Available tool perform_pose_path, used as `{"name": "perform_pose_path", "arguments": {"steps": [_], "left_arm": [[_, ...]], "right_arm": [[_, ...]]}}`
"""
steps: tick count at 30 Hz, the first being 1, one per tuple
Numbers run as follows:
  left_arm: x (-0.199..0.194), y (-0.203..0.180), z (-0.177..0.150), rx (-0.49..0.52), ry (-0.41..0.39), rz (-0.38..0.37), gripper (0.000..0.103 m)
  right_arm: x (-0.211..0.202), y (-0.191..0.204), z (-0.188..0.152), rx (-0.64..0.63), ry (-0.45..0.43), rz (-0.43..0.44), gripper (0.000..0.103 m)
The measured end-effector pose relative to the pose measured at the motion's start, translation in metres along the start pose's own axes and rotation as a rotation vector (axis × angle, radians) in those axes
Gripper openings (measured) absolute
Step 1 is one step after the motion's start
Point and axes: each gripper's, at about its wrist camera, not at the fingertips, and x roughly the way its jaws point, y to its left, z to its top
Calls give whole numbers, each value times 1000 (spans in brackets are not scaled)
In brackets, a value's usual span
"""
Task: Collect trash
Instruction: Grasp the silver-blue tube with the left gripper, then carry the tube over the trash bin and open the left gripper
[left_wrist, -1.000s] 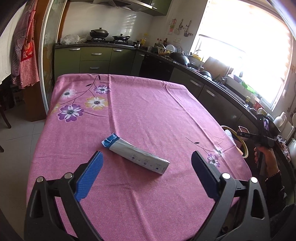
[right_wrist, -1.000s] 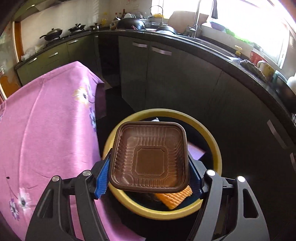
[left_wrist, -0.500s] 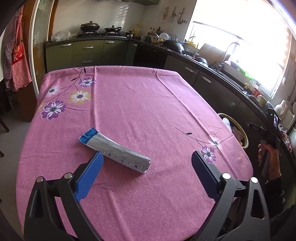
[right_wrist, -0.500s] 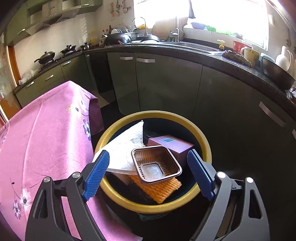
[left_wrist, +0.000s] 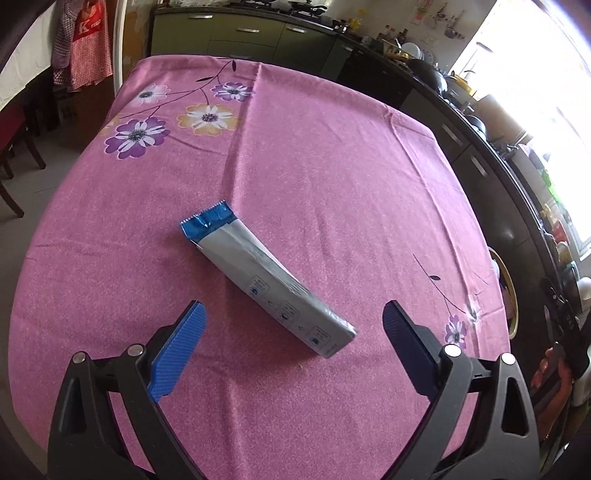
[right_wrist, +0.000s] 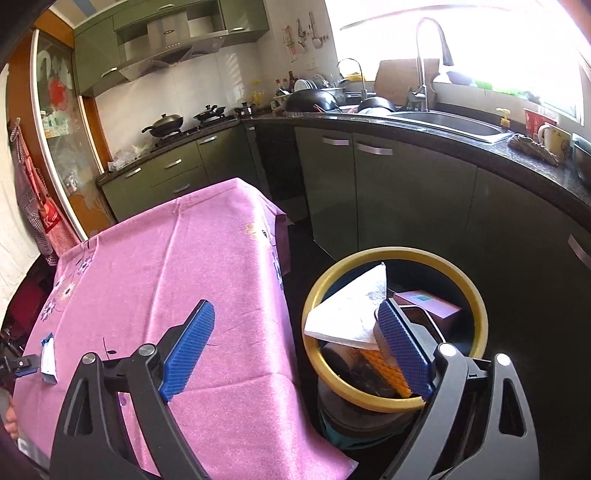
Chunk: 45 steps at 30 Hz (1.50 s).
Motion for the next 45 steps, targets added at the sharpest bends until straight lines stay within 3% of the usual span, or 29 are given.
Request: {"name": "perform_pose_path", "arguments": {"steps": [5,13,15,24,33,45], "left_arm": [[9,4,11,-35,10,31,90],[18,1,21,-14,25,68,64],[18,-2,21,2,28,66,51],[19,-26,14,153,0,56,26],[10,-47,6,275,-27,30,18],[-22,-93,8,394,-79,-84,18]], "right_arm": [[8,3,-3,6,15,54,89],[15,-16,-10,44,32,66,89],[14,-20,-11,53,30,65,89],[10,-20,-11,59,27,84,89],[4,-15,-9,48,21,98,89],[-4,-22,-10,74,11,119,89]]}}
